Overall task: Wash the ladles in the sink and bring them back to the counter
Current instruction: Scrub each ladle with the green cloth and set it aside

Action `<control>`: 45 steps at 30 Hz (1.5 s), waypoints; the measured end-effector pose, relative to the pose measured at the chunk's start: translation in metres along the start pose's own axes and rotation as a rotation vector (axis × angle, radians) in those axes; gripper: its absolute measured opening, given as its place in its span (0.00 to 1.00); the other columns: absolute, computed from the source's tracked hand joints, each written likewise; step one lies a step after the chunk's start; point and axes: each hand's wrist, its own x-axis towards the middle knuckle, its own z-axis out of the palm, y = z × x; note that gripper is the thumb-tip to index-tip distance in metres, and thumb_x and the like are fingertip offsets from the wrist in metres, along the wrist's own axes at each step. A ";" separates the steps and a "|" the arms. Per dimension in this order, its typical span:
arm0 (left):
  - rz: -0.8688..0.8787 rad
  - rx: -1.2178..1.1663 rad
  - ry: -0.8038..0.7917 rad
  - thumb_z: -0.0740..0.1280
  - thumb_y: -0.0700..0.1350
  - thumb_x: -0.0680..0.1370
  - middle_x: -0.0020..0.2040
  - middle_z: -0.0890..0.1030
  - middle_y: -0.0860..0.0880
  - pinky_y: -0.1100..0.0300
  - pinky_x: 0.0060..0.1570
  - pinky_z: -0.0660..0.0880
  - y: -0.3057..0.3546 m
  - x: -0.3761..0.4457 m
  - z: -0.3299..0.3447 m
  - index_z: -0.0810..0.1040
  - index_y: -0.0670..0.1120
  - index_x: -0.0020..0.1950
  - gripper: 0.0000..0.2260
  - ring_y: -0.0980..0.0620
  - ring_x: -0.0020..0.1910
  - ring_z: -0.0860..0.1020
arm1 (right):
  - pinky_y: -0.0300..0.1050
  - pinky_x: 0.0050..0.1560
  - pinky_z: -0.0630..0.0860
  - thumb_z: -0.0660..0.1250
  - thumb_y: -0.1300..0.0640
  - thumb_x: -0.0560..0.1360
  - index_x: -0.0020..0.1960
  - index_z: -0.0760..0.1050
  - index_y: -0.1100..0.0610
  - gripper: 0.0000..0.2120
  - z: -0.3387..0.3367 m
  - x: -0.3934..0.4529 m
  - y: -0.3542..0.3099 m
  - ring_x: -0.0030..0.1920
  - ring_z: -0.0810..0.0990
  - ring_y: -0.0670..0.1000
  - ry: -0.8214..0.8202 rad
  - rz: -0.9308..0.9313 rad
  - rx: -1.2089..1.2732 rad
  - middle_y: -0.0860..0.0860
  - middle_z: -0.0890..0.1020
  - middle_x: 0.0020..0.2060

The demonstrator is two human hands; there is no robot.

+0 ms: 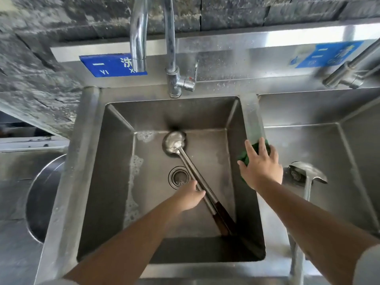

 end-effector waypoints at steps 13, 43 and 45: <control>-0.211 -0.486 0.323 0.65 0.37 0.73 0.57 0.81 0.39 0.49 0.56 0.77 0.006 0.166 -0.017 0.73 0.39 0.60 0.16 0.38 0.57 0.79 | 0.61 0.56 0.76 0.58 0.36 0.75 0.74 0.53 0.38 0.30 0.000 0.036 -0.013 0.75 0.54 0.56 0.092 0.069 -0.033 0.44 0.56 0.77; -0.079 -1.097 0.184 0.51 0.38 0.81 0.32 0.68 0.51 0.65 0.24 0.61 -0.010 0.093 -0.089 0.66 0.48 0.46 0.09 0.55 0.21 0.64 | 0.58 0.63 0.73 0.62 0.38 0.73 0.71 0.62 0.45 0.29 -0.004 0.036 -0.012 0.75 0.55 0.53 0.140 0.045 0.087 0.42 0.62 0.75; -0.067 -1.004 0.193 0.52 0.41 0.83 0.32 0.68 0.51 0.65 0.23 0.60 -0.009 0.071 -0.099 0.68 0.47 0.49 0.07 0.56 0.22 0.63 | 0.57 0.65 0.71 0.65 0.39 0.71 0.67 0.65 0.50 0.28 -0.008 0.035 -0.012 0.75 0.54 0.51 0.168 0.055 0.156 0.42 0.62 0.74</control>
